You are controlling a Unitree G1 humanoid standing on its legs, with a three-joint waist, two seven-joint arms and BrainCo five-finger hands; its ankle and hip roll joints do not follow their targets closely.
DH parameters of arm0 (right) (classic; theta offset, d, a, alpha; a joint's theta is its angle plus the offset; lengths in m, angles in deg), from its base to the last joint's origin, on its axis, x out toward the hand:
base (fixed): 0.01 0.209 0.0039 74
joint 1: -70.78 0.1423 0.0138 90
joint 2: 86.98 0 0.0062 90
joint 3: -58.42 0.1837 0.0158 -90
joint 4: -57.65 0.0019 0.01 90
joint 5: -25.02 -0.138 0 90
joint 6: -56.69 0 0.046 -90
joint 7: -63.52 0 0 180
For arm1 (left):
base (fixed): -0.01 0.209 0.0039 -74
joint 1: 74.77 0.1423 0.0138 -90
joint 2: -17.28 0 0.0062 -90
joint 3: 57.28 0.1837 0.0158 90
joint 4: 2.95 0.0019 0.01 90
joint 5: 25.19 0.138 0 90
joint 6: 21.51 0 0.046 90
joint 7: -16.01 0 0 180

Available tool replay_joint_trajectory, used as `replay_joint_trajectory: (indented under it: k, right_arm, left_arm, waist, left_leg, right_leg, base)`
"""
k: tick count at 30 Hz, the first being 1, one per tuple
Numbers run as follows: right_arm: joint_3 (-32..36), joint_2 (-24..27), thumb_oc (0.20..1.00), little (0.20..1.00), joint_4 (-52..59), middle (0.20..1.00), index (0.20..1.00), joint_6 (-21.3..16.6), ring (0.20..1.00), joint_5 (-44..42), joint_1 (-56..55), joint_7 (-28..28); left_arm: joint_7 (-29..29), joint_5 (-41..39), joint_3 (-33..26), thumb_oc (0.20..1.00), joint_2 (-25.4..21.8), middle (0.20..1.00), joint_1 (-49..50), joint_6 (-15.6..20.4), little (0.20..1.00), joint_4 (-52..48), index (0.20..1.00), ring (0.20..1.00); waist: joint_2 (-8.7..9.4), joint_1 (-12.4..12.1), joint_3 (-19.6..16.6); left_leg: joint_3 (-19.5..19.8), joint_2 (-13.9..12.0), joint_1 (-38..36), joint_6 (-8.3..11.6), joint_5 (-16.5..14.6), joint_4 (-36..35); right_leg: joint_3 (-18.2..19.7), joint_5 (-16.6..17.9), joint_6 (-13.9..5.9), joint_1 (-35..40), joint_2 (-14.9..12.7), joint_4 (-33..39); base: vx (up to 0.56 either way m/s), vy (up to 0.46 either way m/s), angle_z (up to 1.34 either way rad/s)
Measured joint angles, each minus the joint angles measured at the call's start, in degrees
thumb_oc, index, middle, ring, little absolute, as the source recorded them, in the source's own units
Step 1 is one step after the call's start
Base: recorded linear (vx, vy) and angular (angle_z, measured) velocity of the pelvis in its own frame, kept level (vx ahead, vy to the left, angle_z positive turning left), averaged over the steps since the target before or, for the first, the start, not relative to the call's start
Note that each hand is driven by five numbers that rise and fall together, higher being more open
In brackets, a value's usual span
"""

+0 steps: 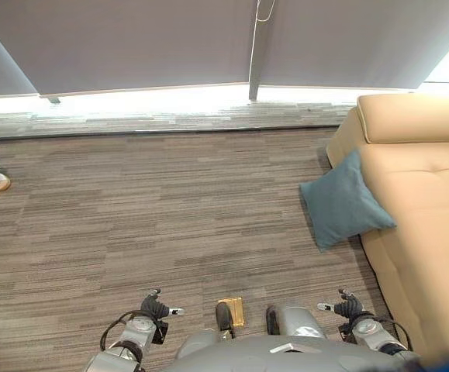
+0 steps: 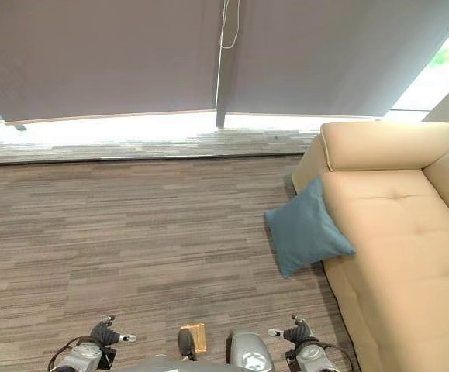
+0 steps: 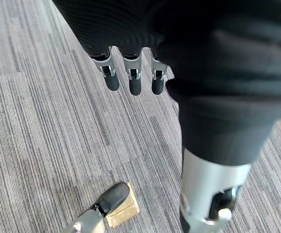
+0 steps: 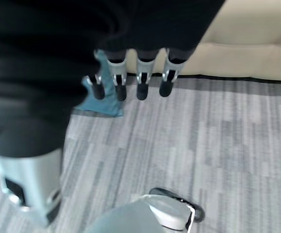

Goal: Pick up all the scattered cushions and arrange them neatly on the sofa.

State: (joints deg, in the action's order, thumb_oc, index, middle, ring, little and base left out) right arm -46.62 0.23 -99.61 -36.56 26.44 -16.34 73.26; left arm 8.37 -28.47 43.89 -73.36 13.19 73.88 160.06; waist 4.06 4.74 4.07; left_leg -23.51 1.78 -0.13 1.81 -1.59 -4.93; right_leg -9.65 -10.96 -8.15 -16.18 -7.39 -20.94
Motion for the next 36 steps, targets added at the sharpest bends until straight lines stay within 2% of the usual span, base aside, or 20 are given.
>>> replay_joint_trajectory:
  k: [3,6,7,8,9,11,12,14,15,16,17,20,21,22,25,29,32,34,35,36]
  right_arm:
    - [0.52,0.62,1.0,1.0,0.47,1.0,1.0,0.03,1.0,0.06,0.85,0.07]
    - [1.03,0.56,1.0,1.0,-1.16,1.0,1.0,0.42,1.0,0.05,-1.04,0.02]
    - [1.41,0.69,1.0,1.0,-1.49,1.0,1.0,0.46,1.0,0.03,-2.12,0.04]
    - [2.32,1.49,1.0,1.0,-2.07,1.0,1.0,0.49,1.0,0.02,-2.82,0.07]
    - [3.09,1.45,1.0,1.0,-2.61,1.0,1.0,0.53,1.0,0.0,-2.61,0.06]
    - [2.74,1.62,1.0,1.0,-3.34,1.0,1.0,0.41,1.0,-0.01,-2.62,0.12]
    - [1.92,2.98,1.0,1.0,-3.48,1.0,1.0,0.48,1.0,-0.01,-2.8,0.24]
    - [1.37,4.12,1.0,1.0,-3.82,1.0,1.0,0.7,1.0,-0.05,-3.06,0.33]
    - [1.33,3.78,1.0,1.0,-3.87,1.0,1.0,1.01,1.0,-0.06,-2.61,0.32]
    - [1.29,3.62,1.0,1.0,-3.97,1.0,1.0,0.99,1.0,-0.06,-1.9,0.32]
    - [0.5,3.66,1.0,1.0,-4.05,1.0,1.0,0.99,1.0,-0.05,-0.74,0.51]
    - [0.7,3.73,1.0,1.0,-4.67,1.0,1.0,0.98,1.0,-0.04,0.75,0.62]
    - [0.73,3.72,1.0,1.0,-4.78,1.0,1.0,0.98,1.0,-0.03,0.68,0.6]
    - [1.79,3.2,1.0,1.0,-5.83,1.0,1.0,0.95,1.0,-0.07,0.12,0.67]
    - [1.5,1.74,1.0,1.0,-5.65,1.0,1.0,1.02,1.0,-0.02,-0.37,0.41]
    - [1.46,1.11,1.0,1.0,-3.18,1.0,1.0,0.95,1.0,-0.02,0.19,-0.2]
    - [1.2,0.94,1.0,1.0,-0.94,1.0,1.0,0.98,1.0,-0.02,1.98,-0.32]
    - [0.58,0.77,1.0,1.0,0.64,1.0,1.0,0.36,1.0,-0.01,1.97,-0.4]
    - [0.4,0.78,1.0,1.0,0.95,1.0,1.0,0.4,1.0,-0.01,2.13,-0.38]
    - [0.46,1.05,1.0,1.0,0.44,1.0,1.0,0.49,1.0,0.07,1.91,-0.34]
  left_arm:
    - [0.15,-0.46,-0.02,1.0,0.17,1.0,1.97,-0.07,1.0,0.14,1.0,1.0]
    - [0.13,-0.5,0.0,1.0,0.16,1.0,3.55,-0.09,1.0,0.15,1.0,1.0]
    - [0.18,-0.5,0.05,1.0,0.36,1.0,3.73,-0.08,1.0,0.14,1.0,1.0]
    - [0.22,-0.47,0.14,1.0,1.12,1.0,2.91,-0.06,1.0,0.09,1.0,1.0]
    - [0.23,-0.46,0.18,1.0,1.26,1.0,2.94,-0.14,1.0,0.13,1.0,1.0]
    - [0.27,-0.44,1.03,1.0,1.82,1.0,1.99,-0.15,1.0,0.02,1.0,1.0]
    - [0.31,0.06,1.13,1.0,2.01,1.0,1.33,-0.03,1.0,-0.29,1.0,1.0]
    - [0.3,0.05,1.22,1.0,3.02,1.0,-0.88,0.05,1.0,-2.16,1.0,1.0]
    - [0.32,0.06,1.39,1.0,3.35,1.0,-1.66,0.07,1.0,-2.11,1.0,1.0]
    - [0.4,0.08,1.37,1.0,3.87,1.0,-1.71,0.06,1.0,-2.06,1.0,1.0]
    - [0.63,0.01,1.3,1.0,3.94,1.0,-1.37,0.05,1.0,-1.99,1.0,1.0]
    - [1.05,0.01,0.82,1.0,3.68,1.0,-1.32,0.1,1.0,-1.88,1.0,1.0]
    - [1.07,0.04,0.73,1.0,3.7,1.0,-0.97,0.08,1.0,-1.7,1.0,1.0]
    - [1.08,0.13,0.64,1.0,3.79,1.0,0.36,0.0,1.0,-0.6,1.0,1.0]
    - [1.11,0.51,1.02,1.0,2.39,1.0,0.41,-0.31,1.0,0.3,1.0,1.0]
    - [1.05,0.54,1.09,1.0,1.4,1.0,-0.8,-0.33,1.0,0.24,1.0,1.0]
    - [1.02,0.52,1.11,1.0,0.57,1.0,-2.06,-0.33,1.0,0.22,1.0,1.0]
    - [1.03,0.51,1.05,1.0,0.69,1.0,-1.43,-0.31,1.0,0.22,1.0,1.0]
    - [1.02,0.5,0.96,1.0,0.57,1.0,-1.17,-0.22,1.0,0.25,1.0,1.0]
    - [1.04,0.5,0.77,1.0,1.38,1.0,-1.13,-0.29,1.0,0.37,1.0,1.0]
  waist:
    - [0.8,-0.29,-0.25]
    - [1.37,-0.2,-0.98]
    - [1.81,-0.02,-1.5]
    - [0.49,0.33,-1.41]
    - [0.17,0.14,-1.44]
    - [1.98,-0.45,-1.1]
    - [1.95,-0.98,-1.2]
    - [0.6,-0.16,-0.7]
    - [1.11,-0.36,-0.02]
    - [1.26,-0.42,0.48]
    - [1.4,-0.33,0.53]
    - [0.72,-1.07,0.65]
    - [0.26,-1.13,0.65]
    - [-1.12,-0.98,0.02]
    - [-0.06,-1.27,-0.66]
    - [-1.3,-1.46,0.07]
    - [-2.43,-1.17,1.81]
    - [-2.51,-0.91,1.98]
    - [-1.47,-1.08,1.91]
    - [-1.69,-0.78,2.28]
  left_leg:
    - [-4.31,-0.28,-1.16,1.74,-2.18,-0.35]
    - [-3.51,-1.05,-4.07,4.26,-4.66,0.15]
    - [-1.9,-1.89,-4.24,4.21,-5.86,1.74]
    - [3.28,-3.9,-3.37,2.69,-6.95,4.43]
    - [7.05,-5.09,-2.76,2.1,-6.37,7.57]
    - [11.41,-6.27,3.62,2.98,-6.61,24.73]
    - [14.48,-6.43,5.61,3.9,-7.19,27.33]
    - [17.51,-5.87,9.09,4.1,-6.94,23.75]
    - [17.81,-4.54,9.18,4.06,-5.57,17.97]
    - [18.07,-4.8,9.41,3.89,-0.92,9.68]
    - [20.33,-4.42,10.25,4.33,2.06,5.54]
    - [22.44,-3.73,11.8,3.02,5.23,5.04]
    - [22.18,-3.85,10.1,2.17,5.73,4.4]
    - [20.94,-3.98,6.37,-1.55,8.39,1.74]
    - [18.99,-0.24,3.51,-3.59,6.31,-0.35]
    - [16.62,1.37,2.01,-6.66,4.91,-0.32]
    - [12.96,1.36,1.68,-8.11,4.01,-0.34]
    - [9.86,1.25,0.19,-6.52,2.54,-0.35]
    - [8.08,1.21,-0.33,-5.94,1.68,-0.34]
    - [7.78,0.13,-0.83,-5.92,0.29,-0.21]
  right_leg:
    - [-6.63,3.86,-0.48,-1.22,-2.37,7.96]
    - [-3.74,8.72,1.02,1.21,-0.47,10.81]
    - [-2.26,10.21,3.15,2.12,0.84,11.27]
    - [-2.34,10.34,6.01,3.87,4.01,13.92]
    - [-2.31,9.9,7.37,4.8,5.66,15.44]
    - [-1.95,10.6,9.6,10.33,5.77,21.1]
    - [-1.66,12.8,11.73,11.53,6.58,22.61]
    - [-0.28,12.67,12.79,13.63,7.91,25.74]
    - [1.03,12.84,12.46,14.57,7.68,26.58]
    - [1.24,12.83,12.15,15.93,8.43,26.28]
    - [3.27,11.51,10.4,17.12,9.16,26.32]
    - [5.42,10.24,11.13,19.59,9.56,26.23]
    - [5.85,9.42,10.49,20.82,9.57,26.23]
    - [6.97,7.11,9.08,22.65,9.56,25.19]
    - [7.16,3.04,5.4,20.32,5.24,18.93]
    - [7.27,-0.97,0.96,13.44,2.69,4.24]
    - [5.3,-1.72,-0.35,4.06,0.87,-8.78]
    - [0.5,-1.62,-0.23,1.99,-0.59,-4.44]
    - [-3.18,0.33,0.77,0.77,-1.05,1.83]
    - [-4.74,4.21,0.85,-1.38,-0.69,2.87]
  base:
    - [0.17,-0.127,-0.26]
    - [0.2,-0.195,0.09]
    - [0.24,-0.221,0.12]
    - [0.22,-0.218,-0.14]
    - [0.19,-0.198,-0.5]
    - [0.08,-0.072,-0.75]
    - [0.16,-0.045,-0.55]
    - [0.18,-0.015,-0.29]
    - [0.21,0.054,-0.52]
    - [0.22,0.074,-0.75]
    - [0.22,0.084,-0.84]
    - [0.27,0.161,-0.59]
    - [0.29,0.223,-0.4]
    - [0.16,0.14,-0.42]
    - [0.2,0.207,-0.27]
    - [0.06,0.114,-0.33]
    - [0.12,0.061,-0.51]
    - [0.18,-0.051,-0.86]
    - [0.25,-0.098,-0.96]
    - [0.27,-0.13,-0.64]
